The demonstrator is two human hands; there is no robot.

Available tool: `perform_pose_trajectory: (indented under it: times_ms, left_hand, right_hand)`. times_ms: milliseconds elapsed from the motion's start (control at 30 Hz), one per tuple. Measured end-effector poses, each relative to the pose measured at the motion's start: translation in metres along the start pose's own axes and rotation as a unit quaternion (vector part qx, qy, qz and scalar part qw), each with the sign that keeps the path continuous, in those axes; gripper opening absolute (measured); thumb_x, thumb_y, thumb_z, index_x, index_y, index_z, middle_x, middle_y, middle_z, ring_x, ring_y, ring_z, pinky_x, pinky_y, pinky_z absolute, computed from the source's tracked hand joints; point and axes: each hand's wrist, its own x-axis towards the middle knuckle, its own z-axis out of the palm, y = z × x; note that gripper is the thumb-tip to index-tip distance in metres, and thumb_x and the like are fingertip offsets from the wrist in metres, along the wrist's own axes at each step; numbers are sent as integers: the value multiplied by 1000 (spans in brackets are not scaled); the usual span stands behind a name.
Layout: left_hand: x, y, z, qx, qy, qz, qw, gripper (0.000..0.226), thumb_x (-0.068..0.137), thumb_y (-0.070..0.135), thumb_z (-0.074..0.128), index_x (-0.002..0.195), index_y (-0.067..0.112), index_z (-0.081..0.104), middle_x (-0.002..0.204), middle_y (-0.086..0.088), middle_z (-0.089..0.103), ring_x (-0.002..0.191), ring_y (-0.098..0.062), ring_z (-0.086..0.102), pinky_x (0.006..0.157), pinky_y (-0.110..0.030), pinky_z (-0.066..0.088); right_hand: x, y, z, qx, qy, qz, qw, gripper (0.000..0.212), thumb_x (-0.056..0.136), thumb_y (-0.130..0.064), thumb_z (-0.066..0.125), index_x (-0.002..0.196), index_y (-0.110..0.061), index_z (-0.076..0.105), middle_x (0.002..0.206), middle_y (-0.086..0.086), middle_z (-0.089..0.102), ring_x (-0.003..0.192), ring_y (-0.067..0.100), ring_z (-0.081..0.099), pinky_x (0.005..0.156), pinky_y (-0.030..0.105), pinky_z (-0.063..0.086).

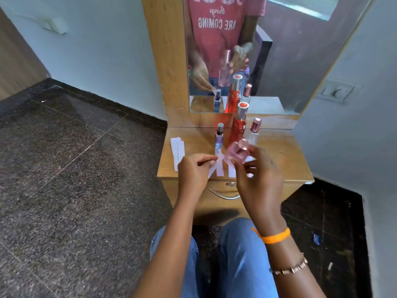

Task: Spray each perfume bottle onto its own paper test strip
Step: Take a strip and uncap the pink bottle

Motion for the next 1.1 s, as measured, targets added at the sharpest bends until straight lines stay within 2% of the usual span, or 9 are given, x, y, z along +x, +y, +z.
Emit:
perform_pose_trajectory:
  times_ms: [200, 267, 333, 467, 600, 700, 800, 967, 1100]
  left_hand:
    - [-13, 15, 61, 22, -46, 28, 998, 20, 80, 1, 66, 97, 9, 74, 99, -5, 74, 92, -8, 66, 73, 0, 41]
    - [-13, 21, 77, 36, -54, 42, 997, 21, 80, 3, 67, 99, 8, 73, 101, -6, 73, 92, -8, 65, 73, 1, 40]
    - [-12, 28, 89, 40, -61, 44, 996, 22, 81, 2, 67, 102, 7, 72, 103, -8, 72, 92, -8, 63, 73, 0, 40]
    - [-7, 33, 106, 84, -62, 56, 993, 24, 82, 3, 66, 105, 7, 71, 105, -10, 72, 97, -17, 66, 80, -18, 46]
    - [-3, 29, 113, 168, -72, 97, 978, 24, 86, 3, 61, 108, 6, 68, 109, -10, 70, 98, -18, 66, 75, -18, 44]
    - [-1, 25, 119, 217, -61, 122, 967, 21, 88, 4, 58, 106, 5, 68, 103, -3, 64, 88, -7, 62, 77, -19, 48]
    - [0, 21, 123, 247, -56, 178, 951, 24, 85, -1, 61, 108, -1, 66, 112, -10, 57, 100, -20, 61, 82, -24, 50]
    - [-8, 38, 109, 115, -36, 211, 970, 32, 90, -5, 47, 109, 8, 68, 102, -4, 53, 95, -12, 54, 78, -7, 37]
    - [-25, 46, 81, -79, -217, 101, 968, 27, 96, 25, 45, 115, 22, 63, 113, 0, 65, 105, -8, 60, 91, -19, 46]
  right_hand:
    - [-16, 34, -47, -40, 71, 60, 995, 30, 75, 0, 74, 101, -9, 62, 82, 4, 68, 58, 4, 56, 61, 5, 42]
    - [-19, 42, -54, -38, 78, 76, 993, 29, 75, 0, 75, 99, -9, 62, 81, 0, 66, 57, 3, 56, 62, -1, 38]
    - [-22, 47, -59, -38, 76, 78, 993, 28, 74, 0, 75, 97, -9, 62, 79, -4, 63, 57, 4, 56, 62, -1, 39]
    - [-22, 55, -63, -34, 78, 76, 993, 28, 75, 1, 73, 99, -9, 62, 81, -1, 66, 58, 7, 59, 62, 1, 41]
    - [-19, 60, -66, -32, 78, 79, 993, 30, 75, -1, 74, 101, -10, 63, 81, -2, 66, 59, 7, 61, 60, 12, 47]
    - [-16, 61, -66, -26, 77, 85, 993, 30, 75, -2, 75, 100, -12, 63, 79, -6, 64, 58, 5, 60, 58, 12, 47]
    - [-15, 59, -65, -23, 66, 84, 994, 31, 75, -1, 73, 100, -14, 62, 79, -8, 61, 59, 6, 60, 57, 16, 49]
    - [-10, 55, -66, -21, 26, 99, 995, 28, 76, -5, 73, 98, -19, 63, 80, -13, 62, 62, 5, 62, 59, 19, 48]
    - [-4, 51, -70, 32, -18, 108, 993, 27, 79, -7, 71, 102, -21, 65, 83, -14, 66, 69, 3, 63, 61, 18, 49]
